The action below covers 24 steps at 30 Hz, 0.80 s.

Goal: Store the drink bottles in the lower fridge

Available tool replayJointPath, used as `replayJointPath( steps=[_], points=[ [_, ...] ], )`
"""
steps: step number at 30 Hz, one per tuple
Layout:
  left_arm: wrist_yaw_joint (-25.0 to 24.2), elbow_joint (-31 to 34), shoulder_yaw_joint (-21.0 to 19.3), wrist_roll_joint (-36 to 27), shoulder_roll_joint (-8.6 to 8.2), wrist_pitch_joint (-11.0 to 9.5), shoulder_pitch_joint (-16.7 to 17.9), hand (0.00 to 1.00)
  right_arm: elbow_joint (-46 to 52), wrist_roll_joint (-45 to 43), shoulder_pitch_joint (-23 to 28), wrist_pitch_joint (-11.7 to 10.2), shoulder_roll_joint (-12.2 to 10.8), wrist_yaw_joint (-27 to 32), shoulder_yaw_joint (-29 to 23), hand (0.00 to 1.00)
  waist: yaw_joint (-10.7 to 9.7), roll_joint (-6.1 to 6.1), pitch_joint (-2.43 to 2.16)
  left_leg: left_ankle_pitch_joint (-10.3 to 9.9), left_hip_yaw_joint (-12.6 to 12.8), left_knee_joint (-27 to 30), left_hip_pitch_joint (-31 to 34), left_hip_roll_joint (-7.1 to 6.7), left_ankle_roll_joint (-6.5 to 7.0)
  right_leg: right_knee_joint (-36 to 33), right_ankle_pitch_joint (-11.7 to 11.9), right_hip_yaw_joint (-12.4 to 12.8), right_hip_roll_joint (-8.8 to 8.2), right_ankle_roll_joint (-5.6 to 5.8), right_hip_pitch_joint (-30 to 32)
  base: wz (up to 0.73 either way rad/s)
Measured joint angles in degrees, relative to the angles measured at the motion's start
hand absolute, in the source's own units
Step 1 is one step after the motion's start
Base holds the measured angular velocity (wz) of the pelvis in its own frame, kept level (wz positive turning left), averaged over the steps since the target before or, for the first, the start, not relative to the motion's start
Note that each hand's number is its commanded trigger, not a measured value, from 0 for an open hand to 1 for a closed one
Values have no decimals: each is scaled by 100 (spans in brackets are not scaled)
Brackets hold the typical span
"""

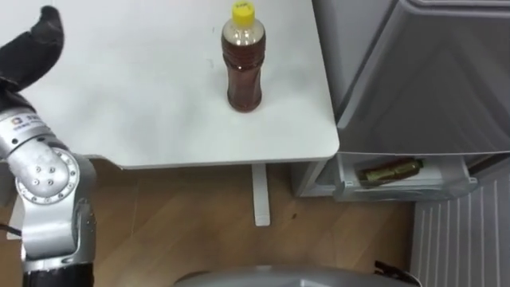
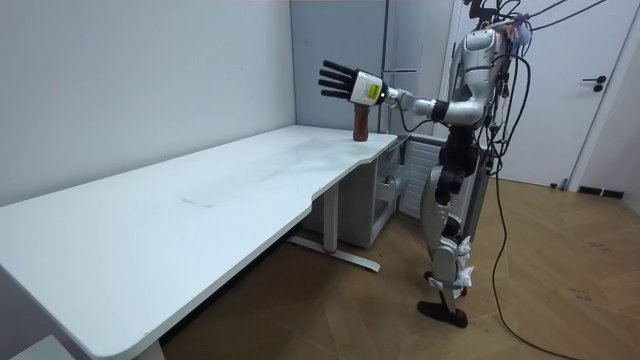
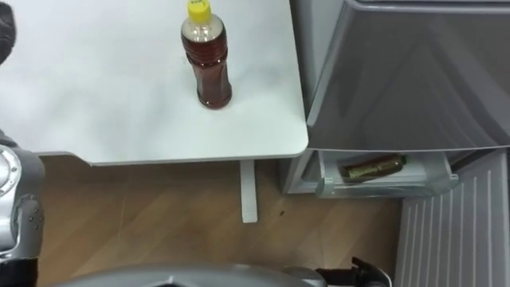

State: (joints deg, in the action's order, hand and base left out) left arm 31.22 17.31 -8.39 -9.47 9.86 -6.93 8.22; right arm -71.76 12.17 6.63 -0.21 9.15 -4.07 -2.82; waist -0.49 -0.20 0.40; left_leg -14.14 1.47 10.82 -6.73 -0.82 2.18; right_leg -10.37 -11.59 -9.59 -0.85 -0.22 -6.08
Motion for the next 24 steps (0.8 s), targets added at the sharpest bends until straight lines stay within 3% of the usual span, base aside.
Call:
replayJointPath(
  steps=[5, 7, 10, 15, 24],
  points=[
    [-745, 0, 207, -3, -18, 13, -18, 0, -262, -89, -218, -56, -9, -108, 51, 0, -112, -77, 33, 0, 1, -13, -73, 6, 0, 90, 2, 48, 6, 0, -84, -6],
    [-952, 1, 284, -49, -16, 13, -49, 0, -327, -72, -235, -111, -23, -107, 116, 0, -162, -94, 25, 0, 3, -11, -79, 7, 0, 88, 2, 36, 6, 0, -92, 2],
    [-1208, -1, 432, -597, -19, 38, -199, 0, -387, -54, -306, -114, -20, -105, 159, 0, -187, -94, 28, 0, 6, -11, -84, 7, 0, 87, 3, 45, 5, 1, -94, 0],
    [-1764, 2, 536, -808, -23, 125, -226, 0, -455, -75, -336, -134, 2, -165, 154, 0, -379, -32, 42, 0, 1, 0, -68, 8, 0, 87, 5, 24, 6, -1, -100, 1],
    [-2330, 2, 831, -883, -34, 290, -451, 0, -450, -52, -329, -170, 38, -191, 160, 0, -445, 72, 31, 0, 39, 0, -90, 11, 0, 76, 32, 92, 30, -16, -91, -3]
  ],
)
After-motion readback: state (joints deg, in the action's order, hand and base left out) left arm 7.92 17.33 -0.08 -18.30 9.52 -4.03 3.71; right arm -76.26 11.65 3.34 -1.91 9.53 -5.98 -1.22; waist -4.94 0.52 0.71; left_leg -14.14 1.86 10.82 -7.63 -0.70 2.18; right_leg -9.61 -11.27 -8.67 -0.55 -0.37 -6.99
